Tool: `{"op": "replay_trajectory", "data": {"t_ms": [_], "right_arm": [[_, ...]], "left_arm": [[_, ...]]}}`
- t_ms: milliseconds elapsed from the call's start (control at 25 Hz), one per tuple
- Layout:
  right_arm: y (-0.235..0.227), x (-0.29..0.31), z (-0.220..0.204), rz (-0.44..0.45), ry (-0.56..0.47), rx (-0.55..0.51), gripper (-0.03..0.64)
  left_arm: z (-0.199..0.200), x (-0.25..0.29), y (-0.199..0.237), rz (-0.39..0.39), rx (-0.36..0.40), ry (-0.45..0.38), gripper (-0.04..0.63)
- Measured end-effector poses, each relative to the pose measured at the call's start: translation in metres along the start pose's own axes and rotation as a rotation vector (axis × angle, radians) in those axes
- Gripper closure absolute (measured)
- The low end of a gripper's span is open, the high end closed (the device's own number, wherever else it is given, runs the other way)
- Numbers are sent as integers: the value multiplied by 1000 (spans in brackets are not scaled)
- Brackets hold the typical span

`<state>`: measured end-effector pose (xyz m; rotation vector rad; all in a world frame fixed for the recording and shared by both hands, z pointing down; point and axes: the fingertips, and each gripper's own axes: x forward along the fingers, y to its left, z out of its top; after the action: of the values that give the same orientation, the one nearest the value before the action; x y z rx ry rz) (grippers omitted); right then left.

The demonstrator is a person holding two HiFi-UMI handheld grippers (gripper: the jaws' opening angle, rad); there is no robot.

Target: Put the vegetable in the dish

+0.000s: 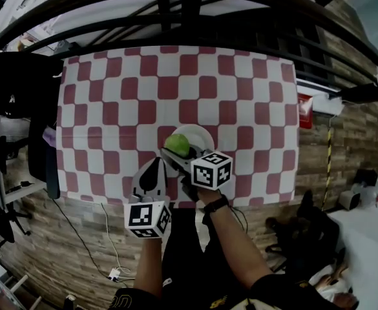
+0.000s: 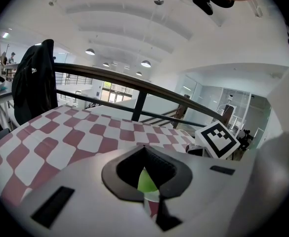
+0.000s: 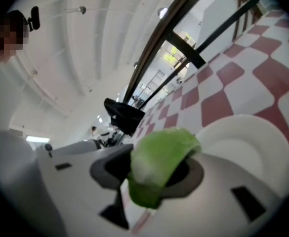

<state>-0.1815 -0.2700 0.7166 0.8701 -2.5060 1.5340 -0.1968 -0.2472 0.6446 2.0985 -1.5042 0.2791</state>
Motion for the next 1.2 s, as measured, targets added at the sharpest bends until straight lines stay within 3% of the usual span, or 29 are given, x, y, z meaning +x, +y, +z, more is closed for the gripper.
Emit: {"op": "replay_trajectory", "data": {"t_ms": [240,480,800,1200], "right_arm": [[-9,-7,9,-34,-24,-18,439],[-9,-4,-7,-61,48,-39,411],[-13,-19,-9,-80,23,21,364],[-33,-58,-5,-182,-31,52,313]], "left_arm": [[-3,5,-1,2,-13,4,578],[-10,10,-11,-14,-5,12,578],[-17,9,-6,6,-14,22,578],[-25,7,-13,6,-37,29,578]]}}
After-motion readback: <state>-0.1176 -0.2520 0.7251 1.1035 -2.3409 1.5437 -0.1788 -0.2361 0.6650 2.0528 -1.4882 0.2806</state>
